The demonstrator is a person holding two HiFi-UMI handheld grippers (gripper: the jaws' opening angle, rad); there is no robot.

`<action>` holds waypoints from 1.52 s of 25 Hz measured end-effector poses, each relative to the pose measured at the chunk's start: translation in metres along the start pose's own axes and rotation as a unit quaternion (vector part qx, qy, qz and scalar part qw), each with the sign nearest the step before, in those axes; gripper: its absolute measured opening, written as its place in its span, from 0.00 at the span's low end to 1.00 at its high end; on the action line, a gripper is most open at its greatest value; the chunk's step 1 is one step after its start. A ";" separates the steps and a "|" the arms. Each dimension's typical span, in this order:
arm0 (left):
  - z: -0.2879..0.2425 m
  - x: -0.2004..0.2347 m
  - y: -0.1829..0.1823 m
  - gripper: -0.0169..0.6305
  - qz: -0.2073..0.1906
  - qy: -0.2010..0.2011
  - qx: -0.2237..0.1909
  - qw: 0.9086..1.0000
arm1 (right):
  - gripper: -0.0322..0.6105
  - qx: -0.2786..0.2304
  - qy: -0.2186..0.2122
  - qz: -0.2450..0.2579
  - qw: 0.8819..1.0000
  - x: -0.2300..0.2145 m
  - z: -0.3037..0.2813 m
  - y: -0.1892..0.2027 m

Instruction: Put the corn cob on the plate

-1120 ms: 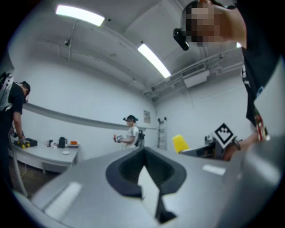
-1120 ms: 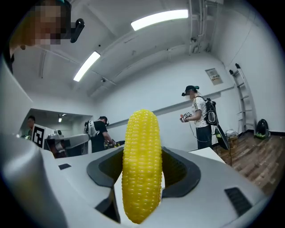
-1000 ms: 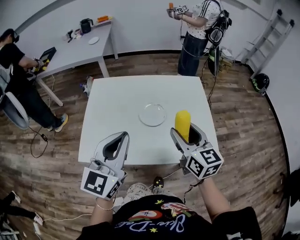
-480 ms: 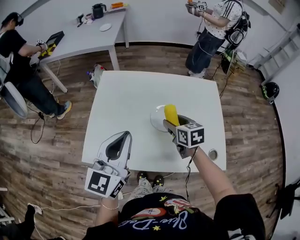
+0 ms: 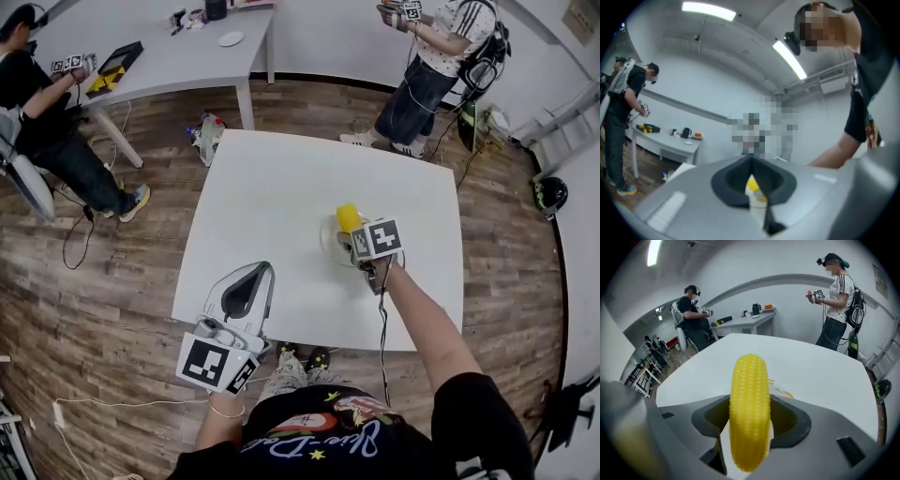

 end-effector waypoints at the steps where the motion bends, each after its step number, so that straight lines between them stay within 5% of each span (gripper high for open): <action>1: 0.000 0.002 0.001 0.03 0.007 -0.002 -0.001 1.000 | 0.45 0.012 0.006 0.004 1.000 -0.002 -0.005 0.000; 8: 0.002 0.009 0.004 0.03 0.009 -0.017 0.004 1.000 | 0.45 0.028 0.036 0.013 0.999 -0.012 -0.024 0.007; 23: -0.006 0.001 -0.008 0.03 -0.018 -0.004 0.014 1.000 | 0.45 -0.095 -0.004 0.076 0.993 -0.002 0.000 0.012; 26: -0.012 -0.009 -0.014 0.03 -0.026 0.016 0.004 1.000 | 0.45 -0.191 -0.005 0.096 0.977 0.014 0.039 0.015; 30: -0.025 -0.027 -0.030 0.03 -0.053 0.054 -0.012 0.997 | 0.45 -0.335 -0.052 0.028 0.940 0.034 0.114 0.022; 31: -0.028 -0.031 -0.033 0.03 -0.058 0.063 -0.016 0.996 | 0.40 -0.361 -0.057 0.005 0.931 0.035 0.133 0.026; 33: -0.033 -0.041 -0.039 0.03 -0.061 0.081 -0.022 0.995 | 0.09 -0.401 -0.052 -0.031 0.914 0.033 0.167 0.033; 38: -0.047 -0.059 -0.048 0.03 -0.084 0.122 -0.036 0.988 | 0.07 -0.414 -0.044 -0.013 0.909 0.038 0.213 0.046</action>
Point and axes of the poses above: the fingertips, and each gripper's own axes: z backward along the fingers, x to its left, y out of its underside, the point moved 7 cm from there along z, backward along the fingers, and after that the axes turned 11 degrees about -z, right-handed, at the moved point
